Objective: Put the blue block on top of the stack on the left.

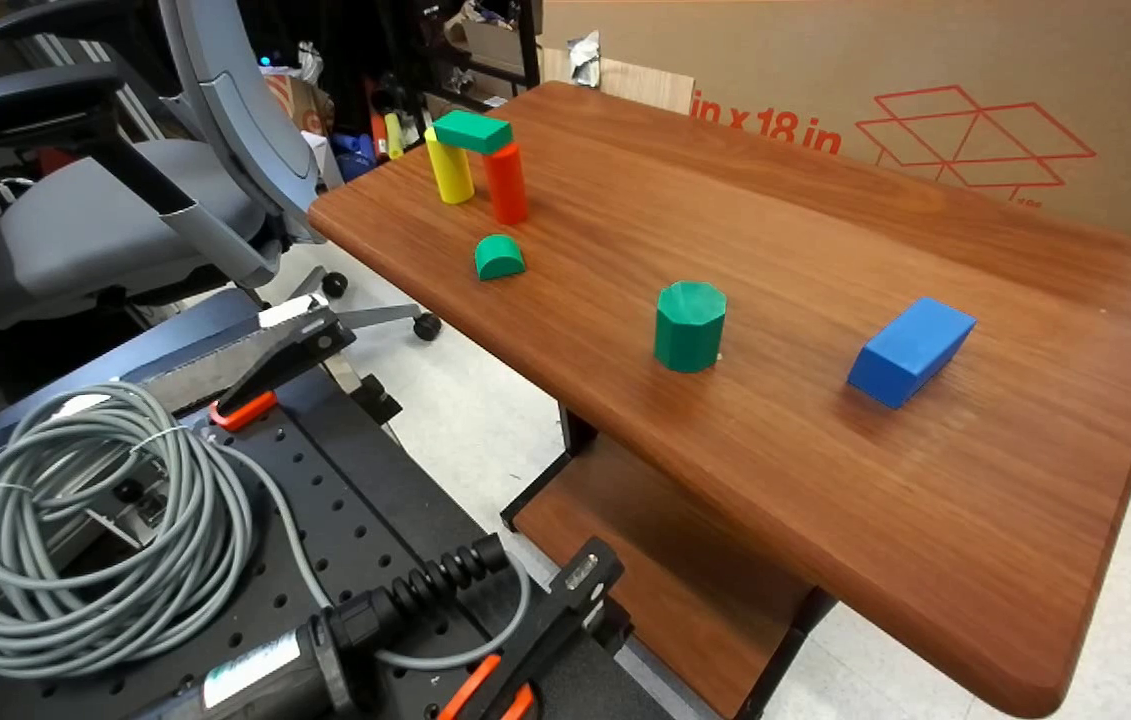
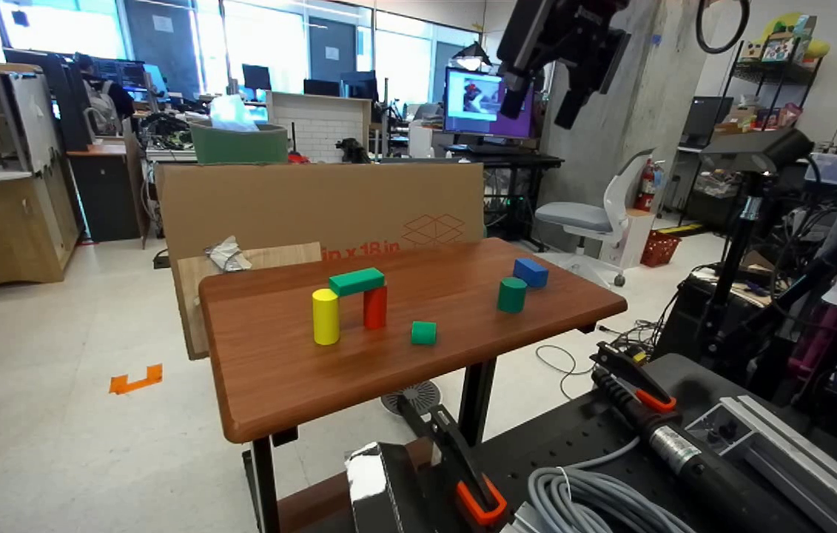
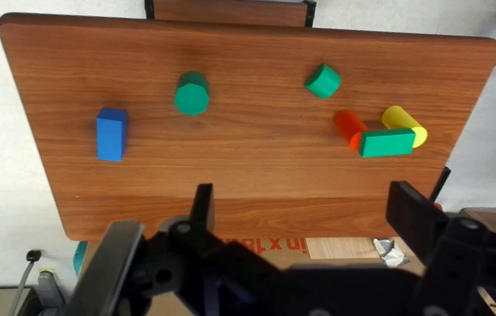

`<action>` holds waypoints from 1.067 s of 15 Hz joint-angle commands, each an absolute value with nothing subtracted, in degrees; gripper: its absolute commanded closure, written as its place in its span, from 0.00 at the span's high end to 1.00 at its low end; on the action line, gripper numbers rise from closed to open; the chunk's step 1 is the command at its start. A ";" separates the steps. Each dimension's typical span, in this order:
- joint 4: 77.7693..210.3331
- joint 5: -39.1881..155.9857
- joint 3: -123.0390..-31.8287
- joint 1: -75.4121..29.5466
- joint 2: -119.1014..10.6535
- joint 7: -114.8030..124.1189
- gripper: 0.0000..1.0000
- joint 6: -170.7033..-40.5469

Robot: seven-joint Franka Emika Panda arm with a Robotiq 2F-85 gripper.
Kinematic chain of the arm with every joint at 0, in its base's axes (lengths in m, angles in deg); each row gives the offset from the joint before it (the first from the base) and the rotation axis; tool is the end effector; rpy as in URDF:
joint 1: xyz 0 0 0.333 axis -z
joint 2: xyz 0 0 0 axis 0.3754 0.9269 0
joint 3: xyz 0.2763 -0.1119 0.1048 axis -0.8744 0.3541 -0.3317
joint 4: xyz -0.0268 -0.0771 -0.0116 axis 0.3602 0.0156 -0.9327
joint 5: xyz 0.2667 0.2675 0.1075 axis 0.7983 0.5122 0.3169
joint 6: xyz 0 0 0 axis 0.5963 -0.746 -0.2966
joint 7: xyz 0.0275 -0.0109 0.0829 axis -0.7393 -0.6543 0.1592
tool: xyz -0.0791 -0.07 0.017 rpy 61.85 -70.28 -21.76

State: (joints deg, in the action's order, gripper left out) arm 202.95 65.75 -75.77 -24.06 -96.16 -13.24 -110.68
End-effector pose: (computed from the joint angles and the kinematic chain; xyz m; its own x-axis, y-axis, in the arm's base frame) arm 0.4081 -0.0251 0.4118 0.9620 0.1105 0.2498 0.1263 -0.9908 -0.0483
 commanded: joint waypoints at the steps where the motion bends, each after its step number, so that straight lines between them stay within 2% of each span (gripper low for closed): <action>1: 199.29 62.76 -71.77 -22.09 -90.80 -21.32 1.00 -112.01; 7: 191.18 63.18 -66.49 -22.82 -78.98 -44.18 1.00 -113.70; 16: 181.89 73.27 -71.20 -18.42 -64.99 -80.42 1.00 -119.33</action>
